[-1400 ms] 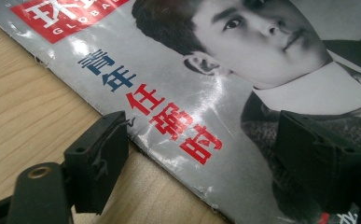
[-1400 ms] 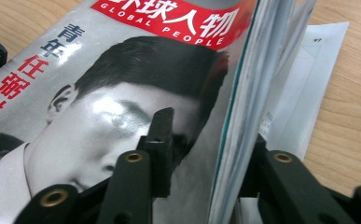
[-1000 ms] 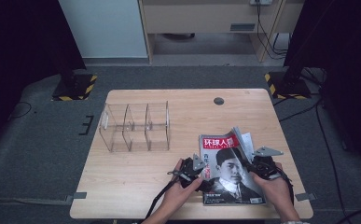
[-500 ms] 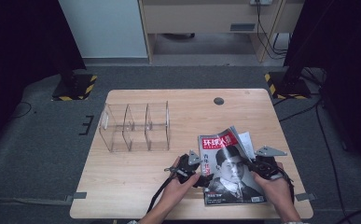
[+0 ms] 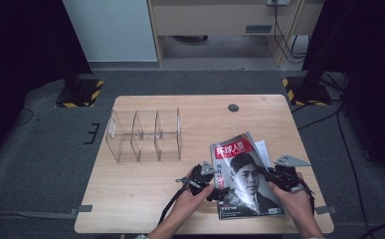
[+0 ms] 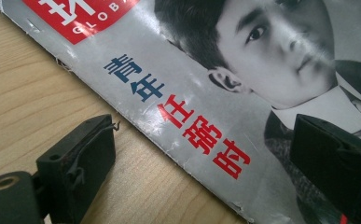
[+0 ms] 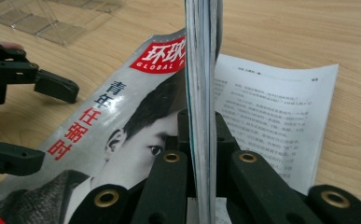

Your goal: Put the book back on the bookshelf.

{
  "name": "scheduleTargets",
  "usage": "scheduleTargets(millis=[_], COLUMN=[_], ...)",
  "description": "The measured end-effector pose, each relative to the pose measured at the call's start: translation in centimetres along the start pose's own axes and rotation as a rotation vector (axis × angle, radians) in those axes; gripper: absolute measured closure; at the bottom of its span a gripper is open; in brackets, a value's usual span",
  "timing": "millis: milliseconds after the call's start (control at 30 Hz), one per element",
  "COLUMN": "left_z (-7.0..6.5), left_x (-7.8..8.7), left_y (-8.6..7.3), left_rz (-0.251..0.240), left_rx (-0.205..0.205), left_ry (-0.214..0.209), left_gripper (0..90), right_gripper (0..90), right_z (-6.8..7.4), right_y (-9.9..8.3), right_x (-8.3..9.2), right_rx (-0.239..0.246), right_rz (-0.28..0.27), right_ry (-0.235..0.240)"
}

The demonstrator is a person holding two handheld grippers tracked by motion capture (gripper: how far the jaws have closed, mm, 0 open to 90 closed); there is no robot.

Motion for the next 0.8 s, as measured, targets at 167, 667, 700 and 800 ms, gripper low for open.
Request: scheduleTargets(millis=[167, 667, 700, 800], left_z=[0.0, -0.3, -0.3, -0.5], left_x=[0.0, -0.5, -0.6, -0.9], left_y=[0.0, 0.4, 0.5, 0.8], left_rz=[-0.001, -0.003, -0.007, -0.012], left_rx=[0.002, -0.012, -0.007, -0.009], left_ry=[-0.001, -0.043, -0.05, -0.088], left_gripper=[6.1, 5.1, 4.7, 5.2], right_gripper=[87.7, 87.7, 87.7, 87.7], right_z=[0.6, 1.3, 1.4, 1.5], right_y=[0.6, 1.8, 2.0, 2.2], right_x=[0.5, 1.5, 1.8, 1.9], right_rx=[0.009, 0.002, 0.0, -0.012], right_rz=[-0.024, -0.098, -0.109, -0.124], right_ry=[0.022, 0.074, 0.083, 0.092])
Point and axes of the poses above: each handheld gripper's, and its own axes: x roughly backward along the jaws, y roughly out of its top, z roughly to its left, the point moved 8 cm from there along -x, roughly forward along the jaws, and after that the axes turned 8 degrees about -x, right-handed, at the moved point
